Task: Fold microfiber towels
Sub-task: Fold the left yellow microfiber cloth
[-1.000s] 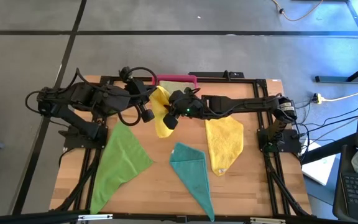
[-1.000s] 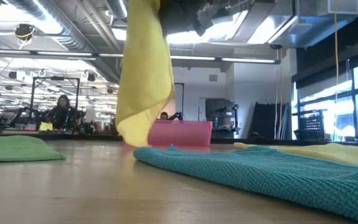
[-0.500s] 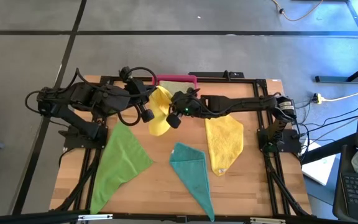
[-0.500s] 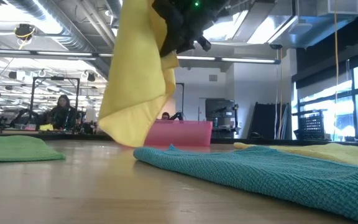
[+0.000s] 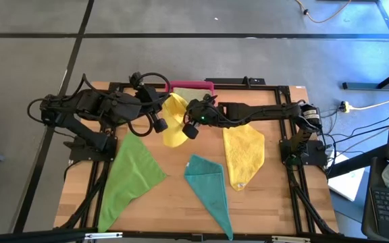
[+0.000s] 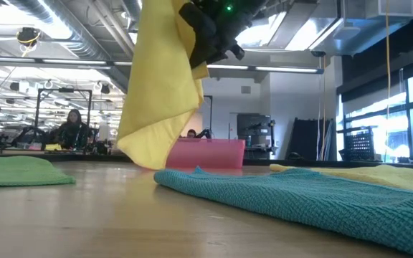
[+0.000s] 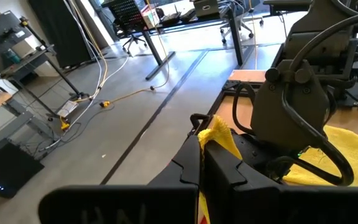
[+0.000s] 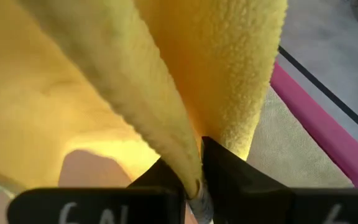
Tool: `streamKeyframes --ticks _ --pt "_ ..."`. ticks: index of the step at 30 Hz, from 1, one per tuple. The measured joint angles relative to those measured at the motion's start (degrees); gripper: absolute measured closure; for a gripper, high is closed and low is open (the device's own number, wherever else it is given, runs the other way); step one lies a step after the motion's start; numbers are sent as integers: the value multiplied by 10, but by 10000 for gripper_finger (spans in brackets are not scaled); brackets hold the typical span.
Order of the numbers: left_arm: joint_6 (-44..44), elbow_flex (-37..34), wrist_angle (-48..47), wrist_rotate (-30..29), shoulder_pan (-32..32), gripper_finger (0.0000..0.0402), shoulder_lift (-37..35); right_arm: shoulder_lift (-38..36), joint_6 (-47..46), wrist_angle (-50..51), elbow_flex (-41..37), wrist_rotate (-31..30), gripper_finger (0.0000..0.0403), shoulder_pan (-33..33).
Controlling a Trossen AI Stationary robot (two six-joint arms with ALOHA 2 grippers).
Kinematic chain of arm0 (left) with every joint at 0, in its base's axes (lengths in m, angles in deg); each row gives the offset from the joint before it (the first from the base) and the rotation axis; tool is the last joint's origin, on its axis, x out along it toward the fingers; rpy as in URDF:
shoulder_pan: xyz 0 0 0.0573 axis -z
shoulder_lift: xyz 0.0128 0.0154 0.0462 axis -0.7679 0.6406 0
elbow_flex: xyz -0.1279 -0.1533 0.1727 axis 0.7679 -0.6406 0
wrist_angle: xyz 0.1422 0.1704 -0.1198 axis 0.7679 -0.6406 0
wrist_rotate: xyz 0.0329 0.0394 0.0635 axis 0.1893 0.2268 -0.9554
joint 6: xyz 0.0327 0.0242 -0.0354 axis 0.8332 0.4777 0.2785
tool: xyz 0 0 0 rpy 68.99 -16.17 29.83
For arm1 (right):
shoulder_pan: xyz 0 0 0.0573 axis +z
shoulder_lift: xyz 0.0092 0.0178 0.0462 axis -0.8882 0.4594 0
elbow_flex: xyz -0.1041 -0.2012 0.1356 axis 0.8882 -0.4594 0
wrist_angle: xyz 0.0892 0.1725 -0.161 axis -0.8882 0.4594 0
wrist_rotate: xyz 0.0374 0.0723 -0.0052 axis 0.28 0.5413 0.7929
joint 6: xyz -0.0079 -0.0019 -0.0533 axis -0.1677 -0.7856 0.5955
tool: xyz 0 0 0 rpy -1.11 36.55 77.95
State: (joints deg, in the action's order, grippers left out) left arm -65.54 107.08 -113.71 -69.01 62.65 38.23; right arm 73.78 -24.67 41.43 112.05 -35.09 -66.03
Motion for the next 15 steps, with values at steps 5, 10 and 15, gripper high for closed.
streamKeyframes --ticks 5,10,15 --pt "0 0 0 -4 0 402 0 0 0 2 0 0 356 0" --pt "0 0 0 -5 0 402 0 0 2 5 0 0 356 0" --pt "0 0 -3 -5 0 402 0 0 19 13 0 29 356 0"
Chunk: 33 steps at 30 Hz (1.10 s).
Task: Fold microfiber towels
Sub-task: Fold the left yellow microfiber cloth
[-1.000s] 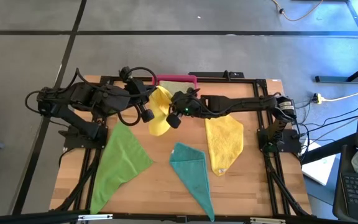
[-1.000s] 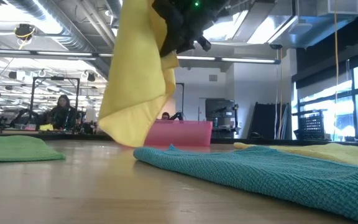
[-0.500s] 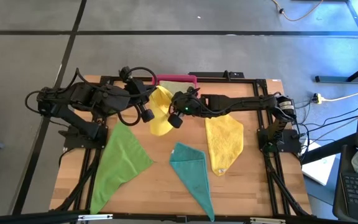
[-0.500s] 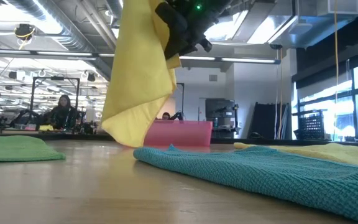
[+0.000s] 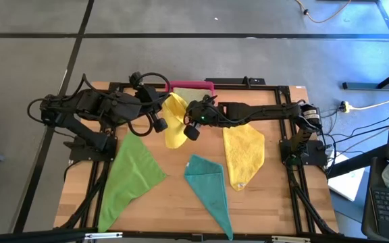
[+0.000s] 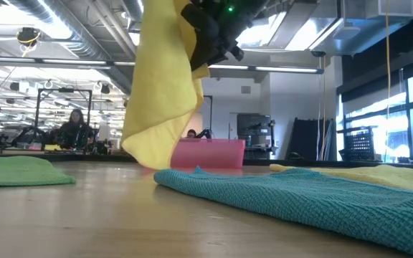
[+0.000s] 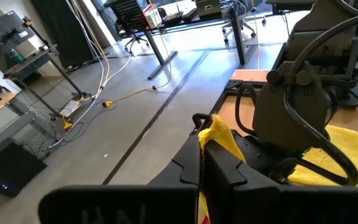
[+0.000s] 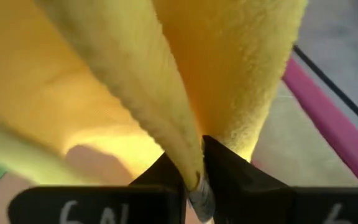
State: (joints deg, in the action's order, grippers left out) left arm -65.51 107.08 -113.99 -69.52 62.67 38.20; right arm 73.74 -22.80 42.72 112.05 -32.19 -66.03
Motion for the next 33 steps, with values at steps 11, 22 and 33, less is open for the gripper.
streamKeyframes --ticks 11,22,33 --pt "0 0 -3 1 0 402 0 -11 32 11 0 33 384 0" --pt "0 0 -12 2 0 401 -10 -20 55 55 1 51 390 -17" --pt "-1 0 -14 -1 0 402 -15 -21 56 55 1 80 363 -33"
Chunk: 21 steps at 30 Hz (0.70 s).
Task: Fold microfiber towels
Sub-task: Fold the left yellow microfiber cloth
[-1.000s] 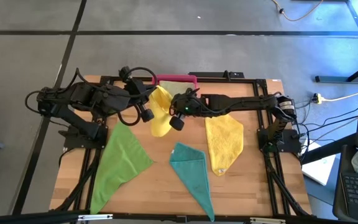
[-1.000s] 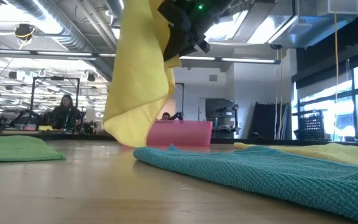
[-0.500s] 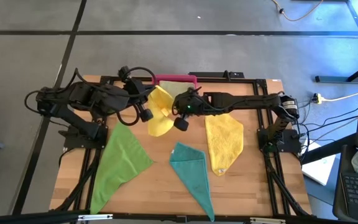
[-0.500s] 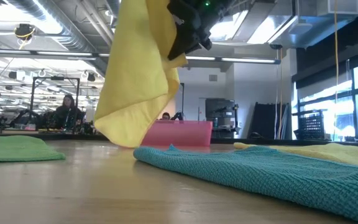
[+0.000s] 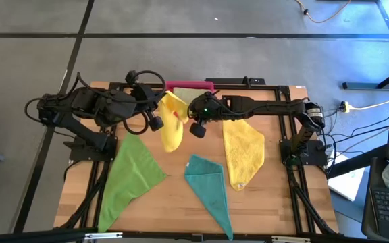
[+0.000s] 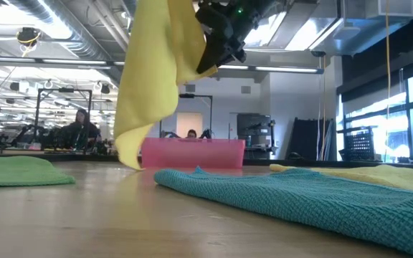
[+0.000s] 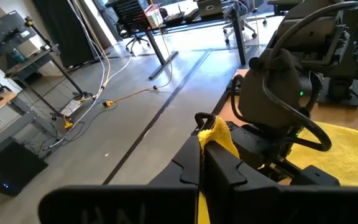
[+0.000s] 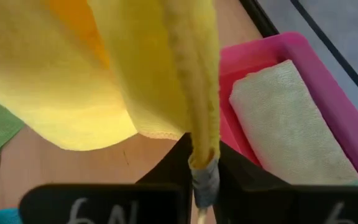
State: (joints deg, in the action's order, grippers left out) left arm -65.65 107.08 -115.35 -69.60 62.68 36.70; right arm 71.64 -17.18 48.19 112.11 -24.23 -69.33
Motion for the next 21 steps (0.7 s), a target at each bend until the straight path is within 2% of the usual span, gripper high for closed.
streamKeyframes --ticks 6,12,21 --pt "1 0 -1 -2 0 401 0 0 11 0 0 1 362 0" --pt "-1 0 -19 -3 0 401 0 0 18 2 0 1 396 0" --pt "-19 0 -73 -4 0 402 -1 -29 43 34 6 1 397 0"
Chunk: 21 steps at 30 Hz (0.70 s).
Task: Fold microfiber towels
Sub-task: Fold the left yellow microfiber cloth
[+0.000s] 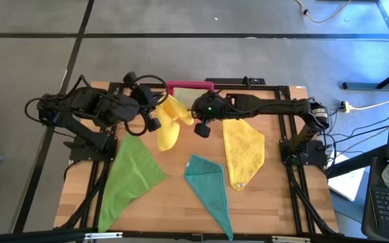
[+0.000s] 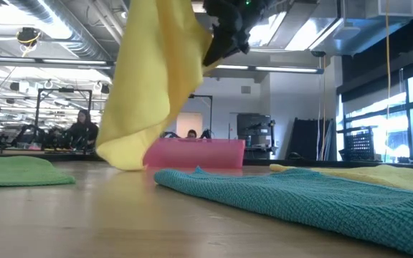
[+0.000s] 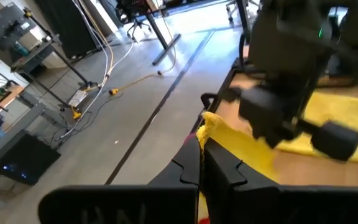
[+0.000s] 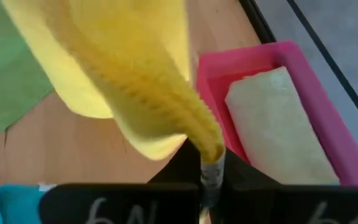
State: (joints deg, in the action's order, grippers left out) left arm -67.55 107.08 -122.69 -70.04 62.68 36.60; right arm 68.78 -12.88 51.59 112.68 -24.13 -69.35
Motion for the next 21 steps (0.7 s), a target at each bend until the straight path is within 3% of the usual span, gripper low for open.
streamKeyframes --ticks 6,11,16,21 --pt "-37 0 -76 -1 0 402 -1 -32 33 22 1 22 397 0" --pt "-95 0 -125 25 -1 402 -1 -44 46 48 1 82 397 0" --pt "-171 0 -167 85 8 402 -1 -47 30 88 1 183 397 11" --pt "-259 0 -160 223 34 402 -11 -82 -28 104 0 361 398 26"
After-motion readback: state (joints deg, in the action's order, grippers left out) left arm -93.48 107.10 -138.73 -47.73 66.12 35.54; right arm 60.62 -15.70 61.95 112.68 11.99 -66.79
